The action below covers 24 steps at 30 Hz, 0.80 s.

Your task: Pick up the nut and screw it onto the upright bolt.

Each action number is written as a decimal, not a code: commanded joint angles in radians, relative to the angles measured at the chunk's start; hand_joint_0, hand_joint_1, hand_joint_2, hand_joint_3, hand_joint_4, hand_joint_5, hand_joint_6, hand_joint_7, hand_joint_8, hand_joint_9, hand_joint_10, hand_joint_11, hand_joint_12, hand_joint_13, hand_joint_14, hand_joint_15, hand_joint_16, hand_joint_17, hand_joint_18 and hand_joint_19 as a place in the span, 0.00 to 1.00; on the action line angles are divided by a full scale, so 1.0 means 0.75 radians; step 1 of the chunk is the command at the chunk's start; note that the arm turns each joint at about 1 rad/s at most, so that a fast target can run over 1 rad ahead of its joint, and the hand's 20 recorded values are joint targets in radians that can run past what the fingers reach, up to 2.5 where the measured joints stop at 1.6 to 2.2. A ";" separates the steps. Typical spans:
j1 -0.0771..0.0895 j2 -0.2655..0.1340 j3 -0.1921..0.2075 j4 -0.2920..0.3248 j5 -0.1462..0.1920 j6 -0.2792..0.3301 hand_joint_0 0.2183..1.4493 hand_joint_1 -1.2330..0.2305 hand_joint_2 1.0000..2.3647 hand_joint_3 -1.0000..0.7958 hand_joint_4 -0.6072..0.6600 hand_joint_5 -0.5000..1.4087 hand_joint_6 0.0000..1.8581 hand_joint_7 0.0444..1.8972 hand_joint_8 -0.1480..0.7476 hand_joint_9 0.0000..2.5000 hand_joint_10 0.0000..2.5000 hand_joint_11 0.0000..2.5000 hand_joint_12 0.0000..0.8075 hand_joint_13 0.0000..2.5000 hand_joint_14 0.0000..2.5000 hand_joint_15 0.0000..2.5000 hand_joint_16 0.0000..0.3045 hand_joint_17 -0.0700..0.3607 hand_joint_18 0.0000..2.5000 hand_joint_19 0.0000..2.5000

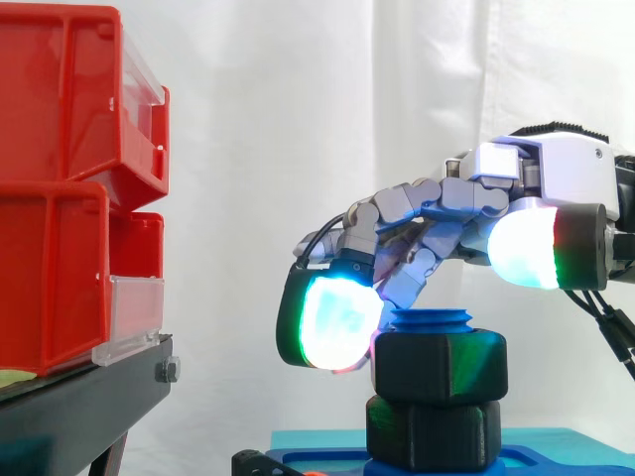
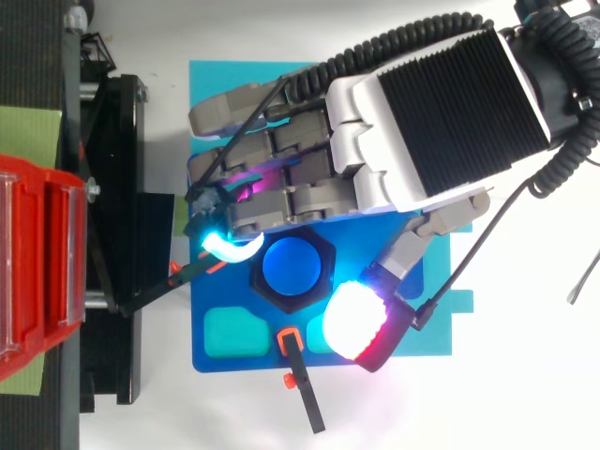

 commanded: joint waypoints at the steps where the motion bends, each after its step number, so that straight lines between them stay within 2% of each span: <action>1: 0.000 0.000 -0.004 -0.001 0.000 0.000 0.25 0.69 0.00 0.28 0.68 0.26 0.27 0.61 0.44 0.38 0.00 0.00 0.31 0.23 0.00 0.00 0.08 0.29 0.09 0.00; 5: -0.010 0.000 -0.004 -0.001 -0.006 0.000 0.25 0.67 0.00 0.28 0.64 0.28 0.27 0.70 0.44 0.41 0.00 0.00 0.29 0.26 0.00 0.00 0.07 0.28 0.12 0.00; 12: -0.026 0.000 -0.004 0.003 -0.016 0.000 0.26 0.66 0.00 0.28 0.57 0.30 0.27 0.79 0.44 0.46 0.00 0.00 0.26 0.30 0.00 0.00 0.06 0.26 0.16 0.00; 24: -0.057 0.000 -0.006 0.005 -0.026 -0.002 0.26 0.64 0.00 0.28 0.55 0.31 0.29 0.75 0.41 0.56 0.00 0.00 0.20 0.37 0.00 0.00 0.03 0.22 0.24 0.02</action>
